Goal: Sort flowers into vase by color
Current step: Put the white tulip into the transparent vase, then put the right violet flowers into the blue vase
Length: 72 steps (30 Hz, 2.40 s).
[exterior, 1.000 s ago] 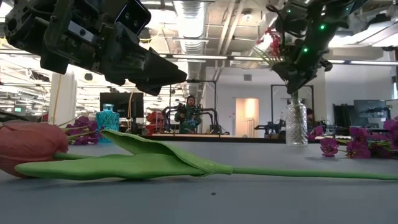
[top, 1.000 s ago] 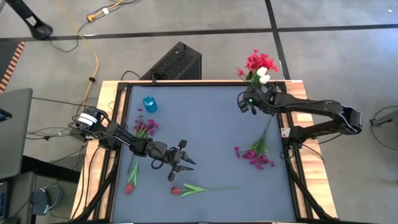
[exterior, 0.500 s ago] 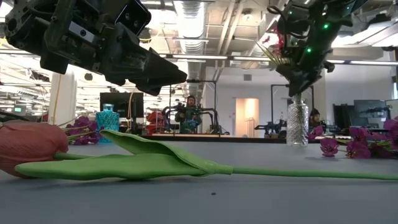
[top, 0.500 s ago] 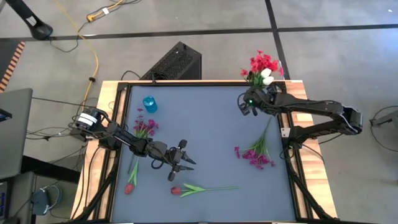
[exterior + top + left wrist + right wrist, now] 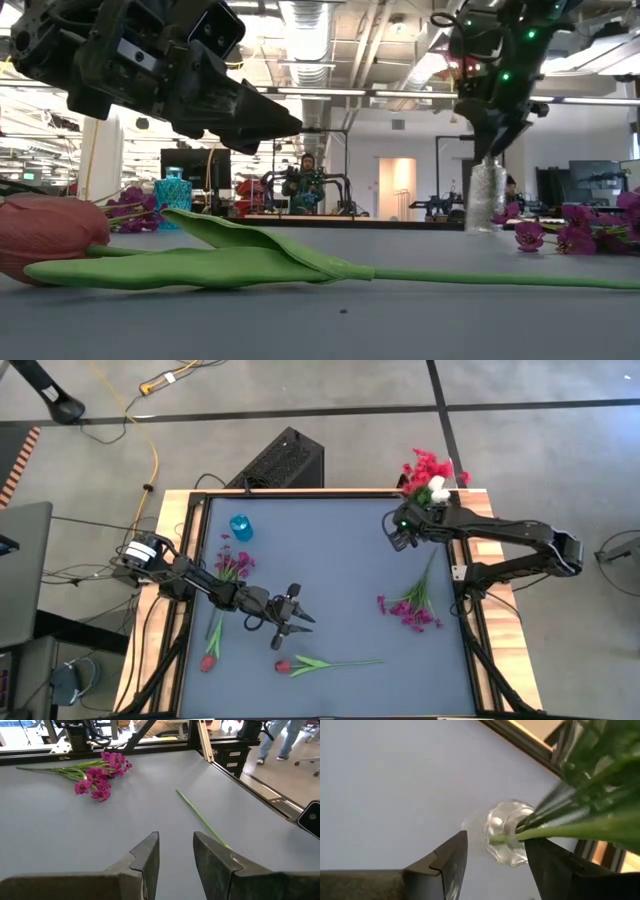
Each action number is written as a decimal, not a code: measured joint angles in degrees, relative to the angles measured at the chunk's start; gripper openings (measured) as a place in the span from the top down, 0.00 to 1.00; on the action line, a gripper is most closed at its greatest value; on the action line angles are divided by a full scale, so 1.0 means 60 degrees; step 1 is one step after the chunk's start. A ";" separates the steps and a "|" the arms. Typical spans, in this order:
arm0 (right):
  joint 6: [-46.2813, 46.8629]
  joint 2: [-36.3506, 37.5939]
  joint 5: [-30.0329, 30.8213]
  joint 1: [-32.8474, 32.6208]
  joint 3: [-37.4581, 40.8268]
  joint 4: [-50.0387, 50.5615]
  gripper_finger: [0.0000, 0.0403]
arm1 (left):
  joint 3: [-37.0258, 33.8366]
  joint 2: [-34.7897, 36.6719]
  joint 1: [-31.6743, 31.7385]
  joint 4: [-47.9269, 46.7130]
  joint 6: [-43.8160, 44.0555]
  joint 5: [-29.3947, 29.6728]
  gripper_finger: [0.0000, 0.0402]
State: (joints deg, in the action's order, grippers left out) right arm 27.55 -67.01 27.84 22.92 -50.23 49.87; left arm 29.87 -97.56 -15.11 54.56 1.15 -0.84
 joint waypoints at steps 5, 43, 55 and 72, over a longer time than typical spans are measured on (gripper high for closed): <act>-0.0135 -0.0003 -0.0200 0.0000 -0.0446 0.0271 0.45 | 0.0000 0.0000 0.0000 -0.0010 -0.0004 0.0000 0.73; 0.0901 0.0001 -0.3890 -0.2336 -0.2047 0.5217 0.45 | 0.0000 -0.0004 0.0000 -0.0050 0.0223 -0.0076 0.73; -0.4019 -0.0227 -0.4137 -0.5333 -0.0015 0.5005 0.45 | 0.0000 -0.0004 -0.0008 -0.0214 0.0277 -0.0091 0.73; -0.5822 -0.4117 -0.3956 -0.7970 -0.1075 0.5029 0.45 | 0.0000 -0.0004 -0.0011 -0.0196 0.0281 -0.0401 0.73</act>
State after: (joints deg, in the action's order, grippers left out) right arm -7.39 -91.71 4.10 -24.90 -56.68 80.05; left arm 29.87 -97.58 -15.18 53.39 2.83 -3.25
